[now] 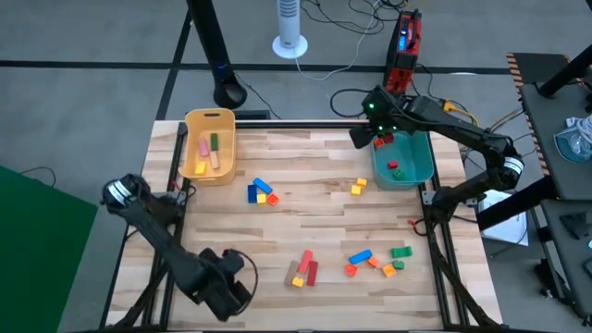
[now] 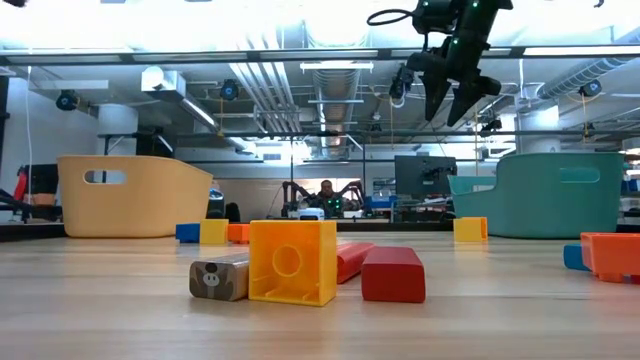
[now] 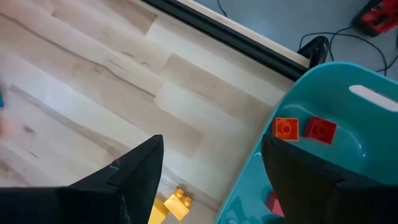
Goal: Sort blocks by size
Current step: Put the red game piece into the blue bin
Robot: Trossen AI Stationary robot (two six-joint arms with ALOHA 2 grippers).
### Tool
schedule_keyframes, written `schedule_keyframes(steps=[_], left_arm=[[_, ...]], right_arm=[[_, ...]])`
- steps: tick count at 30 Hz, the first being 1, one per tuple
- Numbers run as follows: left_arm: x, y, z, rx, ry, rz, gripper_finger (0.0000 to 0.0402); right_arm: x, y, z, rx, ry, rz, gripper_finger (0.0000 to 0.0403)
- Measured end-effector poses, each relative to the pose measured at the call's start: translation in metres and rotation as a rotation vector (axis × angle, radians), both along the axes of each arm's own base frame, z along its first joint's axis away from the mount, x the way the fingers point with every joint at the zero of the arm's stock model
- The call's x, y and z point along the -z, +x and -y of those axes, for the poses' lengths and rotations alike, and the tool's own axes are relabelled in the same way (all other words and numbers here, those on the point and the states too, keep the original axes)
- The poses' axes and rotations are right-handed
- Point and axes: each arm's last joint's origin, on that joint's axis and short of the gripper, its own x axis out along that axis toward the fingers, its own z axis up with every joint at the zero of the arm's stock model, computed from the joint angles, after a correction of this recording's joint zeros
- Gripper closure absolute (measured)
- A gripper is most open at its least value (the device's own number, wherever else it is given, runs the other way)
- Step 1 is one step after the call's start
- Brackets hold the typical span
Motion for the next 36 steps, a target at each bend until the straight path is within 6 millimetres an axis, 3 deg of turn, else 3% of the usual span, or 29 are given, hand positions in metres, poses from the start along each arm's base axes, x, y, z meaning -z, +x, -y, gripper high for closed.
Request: schedule_keyframes(steps=[5,11,16,22,29,36], left_arm=[[0.001,-0.019,0.016,-0.081,-0.006,0.034,0.0151],[0.002,-0.021,0.013,-0.057,0.047,0.041,0.0150],[0.016,-0.022,0.012,-0.087,0.078,0.039,0.0150],[0.041,-0.023,0.011,-0.112,-0.006,0.057,0.0152],[0.067,-0.027,0.000,-0.131,-0.026,0.051,0.0169],[0.073,-0.026,-0.008,-0.175,-0.022,0.067,0.0171]], right_arm=[[0.000,0.000,0.000,-0.001,0.001,0.001,0.0142],[-0.001,0.001,0.000,-0.008,-0.008,0.007,0.0148],[-0.001,0.002,0.001,-0.012,-0.014,0.017,0.0143],[-0.001,0.002,0.001,-0.015,-0.016,0.016,0.0133],[-0.001,0.002,0.001,-0.014,-0.015,0.016,0.0144],[-0.001,0.001,0.000,-0.011,-0.004,0.017,0.0146]])
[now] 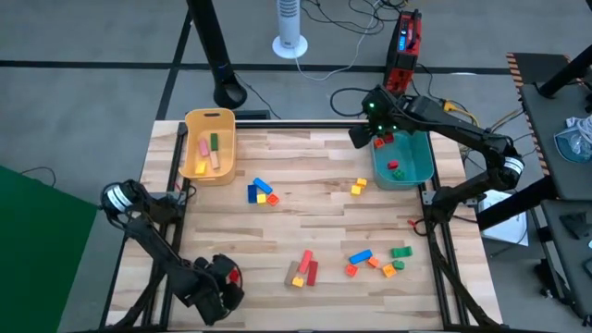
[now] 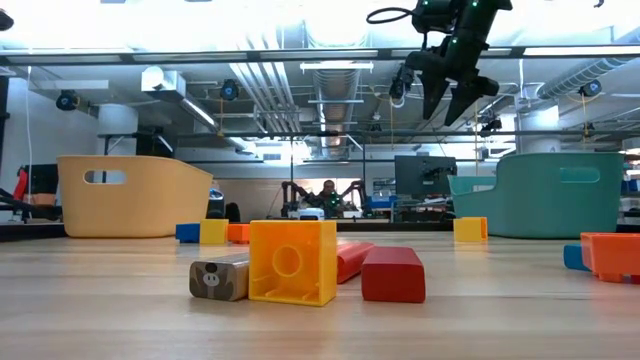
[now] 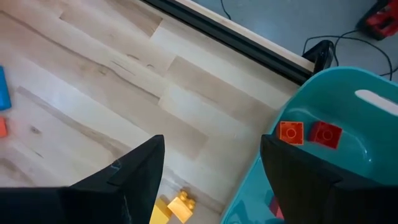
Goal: Sort blocks by size
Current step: Put the red game piece into the blue bin
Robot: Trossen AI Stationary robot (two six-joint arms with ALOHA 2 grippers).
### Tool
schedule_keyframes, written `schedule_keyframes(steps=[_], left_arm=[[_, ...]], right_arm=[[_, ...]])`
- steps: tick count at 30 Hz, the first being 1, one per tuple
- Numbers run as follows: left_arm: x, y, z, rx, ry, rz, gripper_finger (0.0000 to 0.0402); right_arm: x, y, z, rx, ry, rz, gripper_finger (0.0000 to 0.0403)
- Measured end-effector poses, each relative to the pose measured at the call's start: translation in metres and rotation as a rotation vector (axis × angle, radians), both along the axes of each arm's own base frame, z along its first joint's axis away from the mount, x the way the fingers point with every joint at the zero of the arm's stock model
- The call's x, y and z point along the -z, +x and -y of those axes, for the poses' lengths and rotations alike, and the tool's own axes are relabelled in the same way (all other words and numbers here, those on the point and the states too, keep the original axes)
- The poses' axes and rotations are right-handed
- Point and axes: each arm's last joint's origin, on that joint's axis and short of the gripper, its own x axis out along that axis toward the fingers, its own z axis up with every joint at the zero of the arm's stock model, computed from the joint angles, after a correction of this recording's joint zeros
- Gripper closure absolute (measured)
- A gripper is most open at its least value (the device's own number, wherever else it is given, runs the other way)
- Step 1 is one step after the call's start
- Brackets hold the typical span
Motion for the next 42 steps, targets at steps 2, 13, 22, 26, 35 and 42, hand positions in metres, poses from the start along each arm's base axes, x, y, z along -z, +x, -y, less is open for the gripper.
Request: schedule_keyframes(steps=[2,13,22,26,35,42], left_arm=[[-0.002,0.001,0.001,0.000,0.009,0.015,0.0171],[-0.024,0.013,0.011,0.043,0.037,0.071,0.0171],[-0.021,0.018,0.003,-0.107,0.017,0.061,0.0171],[-0.033,0.028,0.006,-0.172,-0.040,0.086,0.0170],[-0.054,0.043,-0.001,-0.381,-0.166,-0.095,0.0164],[-0.051,0.059,-0.018,-0.453,-0.182,-0.079,0.0132]], right_arm=[[0.000,0.000,0.000,0.008,0.005,0.002,0.0143],[0.000,0.000,0.000,0.015,0.019,0.018,0.0143],[0.000,0.001,0.000,0.032,0.023,0.029,0.0141],[0.000,0.001,0.000,0.031,0.030,0.032,0.0134],[0.000,0.001,0.000,0.035,0.031,0.034,0.0139],[0.000,0.001,0.000,0.029,0.031,0.034,0.0130]])
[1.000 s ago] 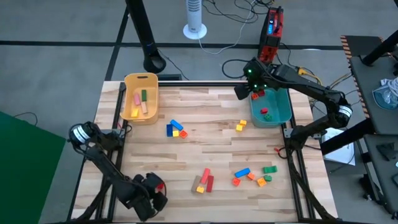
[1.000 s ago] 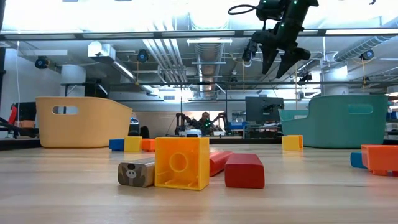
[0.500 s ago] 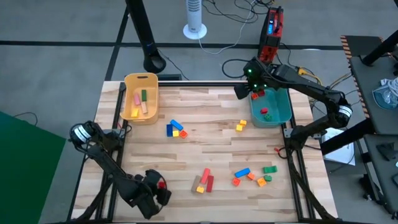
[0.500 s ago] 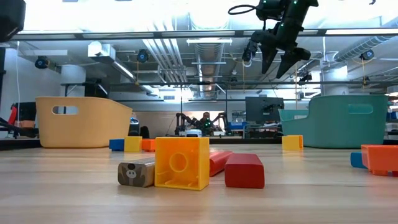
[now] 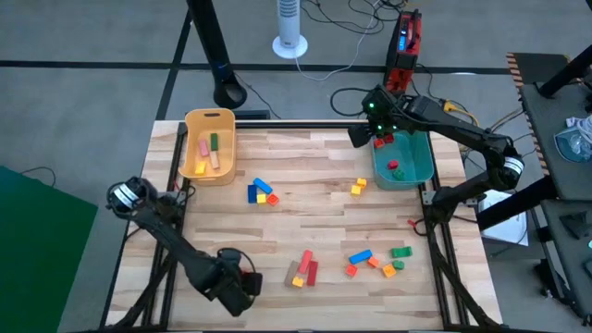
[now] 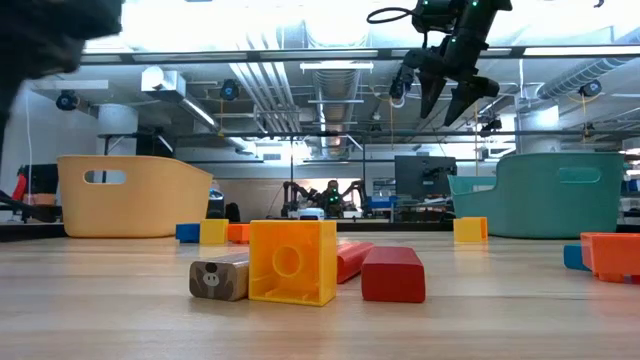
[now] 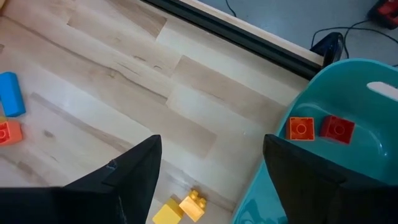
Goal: Sort blocks by size
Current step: Put the red game piece into the blue bin
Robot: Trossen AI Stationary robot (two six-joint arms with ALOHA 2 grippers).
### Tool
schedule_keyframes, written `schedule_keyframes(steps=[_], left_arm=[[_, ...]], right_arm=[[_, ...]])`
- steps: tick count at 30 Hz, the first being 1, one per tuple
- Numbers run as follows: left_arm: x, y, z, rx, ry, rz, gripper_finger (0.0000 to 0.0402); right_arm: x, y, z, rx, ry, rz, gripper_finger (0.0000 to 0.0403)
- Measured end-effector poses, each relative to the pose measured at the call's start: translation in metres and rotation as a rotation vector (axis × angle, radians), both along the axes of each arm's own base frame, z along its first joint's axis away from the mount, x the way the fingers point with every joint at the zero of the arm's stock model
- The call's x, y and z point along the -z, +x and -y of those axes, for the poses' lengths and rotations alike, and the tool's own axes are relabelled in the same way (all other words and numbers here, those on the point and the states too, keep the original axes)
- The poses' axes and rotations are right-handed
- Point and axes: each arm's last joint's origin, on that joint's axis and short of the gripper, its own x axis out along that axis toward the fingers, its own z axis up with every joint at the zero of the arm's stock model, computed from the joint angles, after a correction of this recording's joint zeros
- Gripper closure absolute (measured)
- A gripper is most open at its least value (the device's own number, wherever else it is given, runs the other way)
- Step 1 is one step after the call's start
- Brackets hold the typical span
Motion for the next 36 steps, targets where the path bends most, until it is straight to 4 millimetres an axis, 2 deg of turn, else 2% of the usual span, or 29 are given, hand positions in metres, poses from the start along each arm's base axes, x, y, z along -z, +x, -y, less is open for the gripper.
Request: schedule_keyframes(steps=[6,16,27,31,36], left_arm=[[0.007,0.008,-0.013,-0.024,0.016,-0.014,0.0118],[0.043,0.022,0.001,-0.025,-0.043,-0.062,0.0118],[0.053,0.027,0.005,-0.043,-0.021,-0.074,0.0121],[0.054,0.027,0.005,-0.056,-0.016,-0.080,0.0149],[0.054,0.025,0.004,-0.057,-0.007,-0.093,0.0225]], right_arm=[[0.000,0.001,-0.001,-0.019,0.023,0.015,0.0125],[0.000,0.001,-0.001,-0.043,0.030,0.017,0.0137],[0.000,0.001,-0.001,-0.054,0.025,0.013,0.0128],[0.000,0.001,-0.001,-0.059,0.023,0.011,0.0136],[0.000,0.001,-0.001,-0.060,0.023,0.011,0.0142]])
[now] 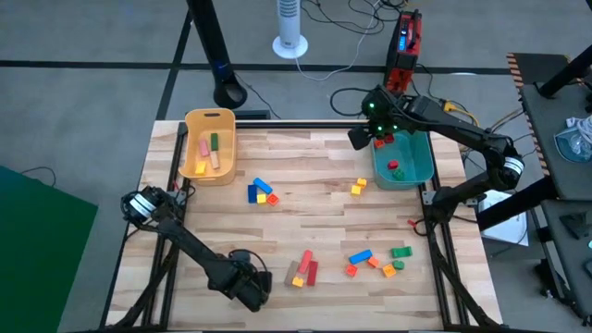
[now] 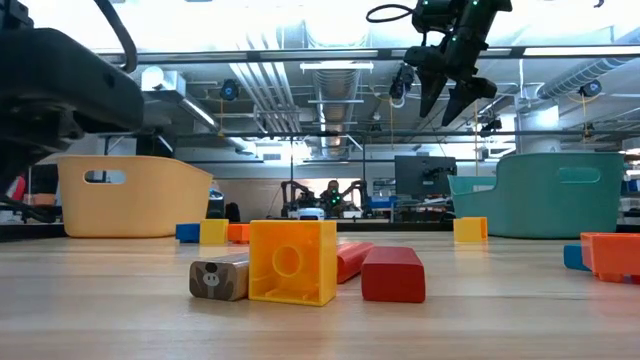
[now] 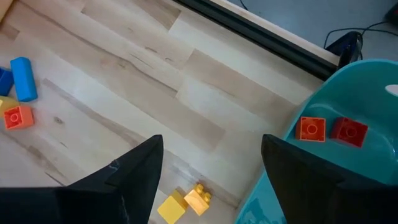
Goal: Sort blocks by size
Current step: Put the red game piece into the blue bin
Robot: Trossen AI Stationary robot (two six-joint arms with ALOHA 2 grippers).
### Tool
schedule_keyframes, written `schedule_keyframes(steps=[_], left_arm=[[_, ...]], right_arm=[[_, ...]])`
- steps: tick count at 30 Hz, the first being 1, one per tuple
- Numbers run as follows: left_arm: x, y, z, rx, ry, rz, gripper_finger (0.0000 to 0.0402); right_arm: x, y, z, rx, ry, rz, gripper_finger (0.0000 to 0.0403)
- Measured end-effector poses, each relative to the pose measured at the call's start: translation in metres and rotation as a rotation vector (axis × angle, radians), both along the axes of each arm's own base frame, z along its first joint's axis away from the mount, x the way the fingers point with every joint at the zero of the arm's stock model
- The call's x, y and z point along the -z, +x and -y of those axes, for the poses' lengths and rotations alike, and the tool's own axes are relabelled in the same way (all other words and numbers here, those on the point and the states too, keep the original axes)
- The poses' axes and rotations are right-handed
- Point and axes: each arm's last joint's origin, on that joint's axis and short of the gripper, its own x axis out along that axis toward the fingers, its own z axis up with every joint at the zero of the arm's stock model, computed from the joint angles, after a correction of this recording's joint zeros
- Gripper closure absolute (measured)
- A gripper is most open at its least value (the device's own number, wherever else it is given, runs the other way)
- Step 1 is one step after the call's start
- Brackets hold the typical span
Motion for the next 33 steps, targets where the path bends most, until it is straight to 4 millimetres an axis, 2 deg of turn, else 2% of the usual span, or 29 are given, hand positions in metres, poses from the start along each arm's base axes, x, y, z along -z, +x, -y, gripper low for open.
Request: schedule_keyframes(steps=[3,8,13,17,21,25,29,33], left_arm=[[-0.002,0.000,0.000,0.006,0.005,-0.006,0.0273],[-0.018,-0.001,-0.005,0.106,0.083,0.017,0.0278],[-0.072,-0.010,-0.021,0.264,0.180,0.230,0.0278],[-0.117,-0.032,-0.052,0.300,0.304,0.410,0.0278],[-0.156,-0.065,-0.090,0.234,0.465,0.661,0.0278],[-0.181,-0.091,-0.123,0.213,0.559,0.906,0.0278],[-0.188,-0.100,-0.150,0.218,0.648,1.100,0.0278],[-0.198,-0.100,-0.175,0.239,0.780,1.387,0.0278]], right_arm=[[0.000,0.000,0.000,0.000,0.000,0.000,0.0142],[0.000,0.000,0.000,-0.024,0.004,0.003,0.0137],[-0.001,0.004,-0.004,-0.196,0.025,0.038,0.0139],[-0.008,0.013,-0.015,-0.375,0.017,0.141,0.0151],[-0.031,0.029,-0.038,-0.572,-0.120,0.344,0.0164],[-0.059,0.047,-0.075,-0.789,-0.338,0.547,0.0174],[-0.075,0.067,-0.112,-0.931,-0.573,0.678,0.0175],[-0.076,0.087,-0.134,-0.971,-0.707,0.739,0.0160]])
